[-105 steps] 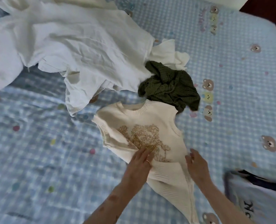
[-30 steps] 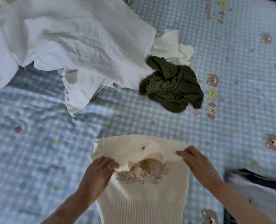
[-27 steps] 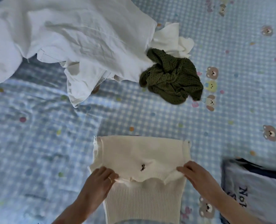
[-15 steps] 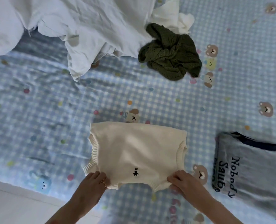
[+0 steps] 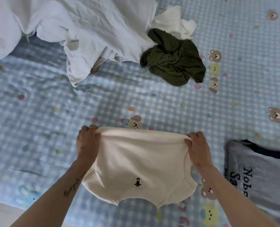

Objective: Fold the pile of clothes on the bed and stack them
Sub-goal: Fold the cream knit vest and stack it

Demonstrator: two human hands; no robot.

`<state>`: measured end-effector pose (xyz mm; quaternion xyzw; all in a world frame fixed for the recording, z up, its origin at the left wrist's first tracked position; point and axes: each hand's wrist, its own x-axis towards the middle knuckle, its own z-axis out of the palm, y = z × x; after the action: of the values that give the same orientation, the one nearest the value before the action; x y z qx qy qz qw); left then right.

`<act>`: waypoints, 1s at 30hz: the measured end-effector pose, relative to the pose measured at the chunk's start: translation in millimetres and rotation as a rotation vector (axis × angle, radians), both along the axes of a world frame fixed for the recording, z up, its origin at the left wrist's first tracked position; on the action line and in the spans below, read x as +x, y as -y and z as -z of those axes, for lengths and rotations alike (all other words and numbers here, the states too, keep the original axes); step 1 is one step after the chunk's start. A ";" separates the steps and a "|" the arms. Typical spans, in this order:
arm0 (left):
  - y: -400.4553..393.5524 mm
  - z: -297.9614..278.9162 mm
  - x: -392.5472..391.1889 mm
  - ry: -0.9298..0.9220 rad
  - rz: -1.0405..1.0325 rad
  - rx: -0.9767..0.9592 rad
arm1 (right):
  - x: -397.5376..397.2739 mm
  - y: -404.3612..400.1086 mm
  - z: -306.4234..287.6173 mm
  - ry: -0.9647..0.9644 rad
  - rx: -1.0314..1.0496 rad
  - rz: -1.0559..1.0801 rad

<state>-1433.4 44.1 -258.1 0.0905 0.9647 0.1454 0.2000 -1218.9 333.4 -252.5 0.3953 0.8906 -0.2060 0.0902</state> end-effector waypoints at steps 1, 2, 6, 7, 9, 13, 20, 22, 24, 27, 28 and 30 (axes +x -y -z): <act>-1.3 -0.4 -6.3 -0.026 -0.017 0.031 | 0.3 -7.6 -2.0 -0.019 0.023 0.025; -4.2 -1.2 -10.4 -0.057 -0.024 0.045 | 0.6 -13.2 -3.7 -0.025 0.056 0.038; -32.4 -5.5 13.7 -0.285 0.279 0.017 | -8.9 13.4 -3.8 -0.046 0.308 -0.133; -36.1 -1.8 35.2 -0.298 0.440 0.054 | -7.7 33.0 -0.7 -0.031 0.294 -0.275; -23.8 10.0 79.5 -0.177 0.678 0.076 | 4.3 62.2 11.9 0.075 0.188 -0.479; 46.0 30.4 93.7 -0.114 0.718 -0.023 | 32.3 44.8 20.7 0.250 0.110 -0.376; 61.8 -1.7 121.9 0.181 -0.381 0.206 | -78.2 106.2 -8.0 -0.262 0.050 -0.457; 54.4 -3.5 116.1 0.308 -0.667 0.313 | -135.6 134.5 -12.7 -0.325 -0.079 -0.612; 46.0 -4.3 111.9 0.392 -0.871 0.452 | -186.4 156.3 -8.8 -0.221 -0.133 -0.774; 43.1 -7.3 114.0 0.460 -0.918 0.485 | -226.9 170.1 5.7 0.058 -0.119 -0.908; 44.7 -9.7 116.4 0.453 -0.898 0.469 | -229.1 169.4 8.1 0.082 -0.172 -0.874; 47.1 -16.4 123.7 0.405 -0.861 0.431 | -218.1 158.6 6.1 -0.041 -0.368 -0.693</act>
<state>-1309.8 -3.0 -241.7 -0.3053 0.8046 0.4244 0.2817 -1437.0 174.8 -258.7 0.0444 0.9211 -0.3273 0.2059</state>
